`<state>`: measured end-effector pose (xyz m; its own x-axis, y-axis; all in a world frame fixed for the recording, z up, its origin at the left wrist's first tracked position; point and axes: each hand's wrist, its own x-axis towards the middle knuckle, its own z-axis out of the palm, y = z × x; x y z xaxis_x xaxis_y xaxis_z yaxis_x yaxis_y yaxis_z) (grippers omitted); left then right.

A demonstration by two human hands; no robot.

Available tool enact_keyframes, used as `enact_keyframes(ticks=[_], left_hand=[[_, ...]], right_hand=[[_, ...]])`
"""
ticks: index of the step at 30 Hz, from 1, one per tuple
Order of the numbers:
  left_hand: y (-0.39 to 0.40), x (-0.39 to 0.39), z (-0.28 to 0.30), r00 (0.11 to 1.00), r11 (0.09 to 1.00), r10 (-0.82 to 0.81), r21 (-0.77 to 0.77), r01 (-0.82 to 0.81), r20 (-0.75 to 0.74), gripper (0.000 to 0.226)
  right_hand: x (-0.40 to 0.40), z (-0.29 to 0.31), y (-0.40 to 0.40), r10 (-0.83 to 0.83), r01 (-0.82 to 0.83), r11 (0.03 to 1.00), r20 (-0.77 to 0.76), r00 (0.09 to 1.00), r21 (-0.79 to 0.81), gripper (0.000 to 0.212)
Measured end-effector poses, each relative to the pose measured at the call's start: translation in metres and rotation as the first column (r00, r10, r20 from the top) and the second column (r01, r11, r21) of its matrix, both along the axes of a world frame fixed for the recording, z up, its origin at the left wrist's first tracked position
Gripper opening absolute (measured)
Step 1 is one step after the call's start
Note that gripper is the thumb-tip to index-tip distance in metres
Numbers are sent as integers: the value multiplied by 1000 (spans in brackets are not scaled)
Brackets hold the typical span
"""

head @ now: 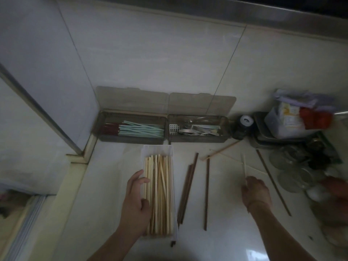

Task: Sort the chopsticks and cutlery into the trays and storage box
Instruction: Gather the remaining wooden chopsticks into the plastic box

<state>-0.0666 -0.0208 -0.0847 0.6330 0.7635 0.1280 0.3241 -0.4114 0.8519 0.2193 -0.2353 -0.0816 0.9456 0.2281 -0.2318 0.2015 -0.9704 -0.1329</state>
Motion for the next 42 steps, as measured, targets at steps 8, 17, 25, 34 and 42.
enact_keyframes(ticks=[8,17,25,34,42], left_hand=[[0,0,-1,1000,1000,15,3,-15,-6,63],[0,-1,-2,1000,1000,9,5,-9,24,60],[0,1,2,999,1000,8,21,-8,36,61],[1,0,0,1000,999,9,39,-10,16,60],[0,2,4,1000,1000,12,4,-12,5,58]], right_hand=[[-15,-11,-5,95,-94,995,-23,995,30,38],[-100,53,57,441,-540,559,325,836,630,22],[-158,43,103,861,-915,382,309,404,133,18],[-175,42,109,950,-920,306,16,312,-244,46],[-70,32,98,613,-708,583,357,705,398,32]])
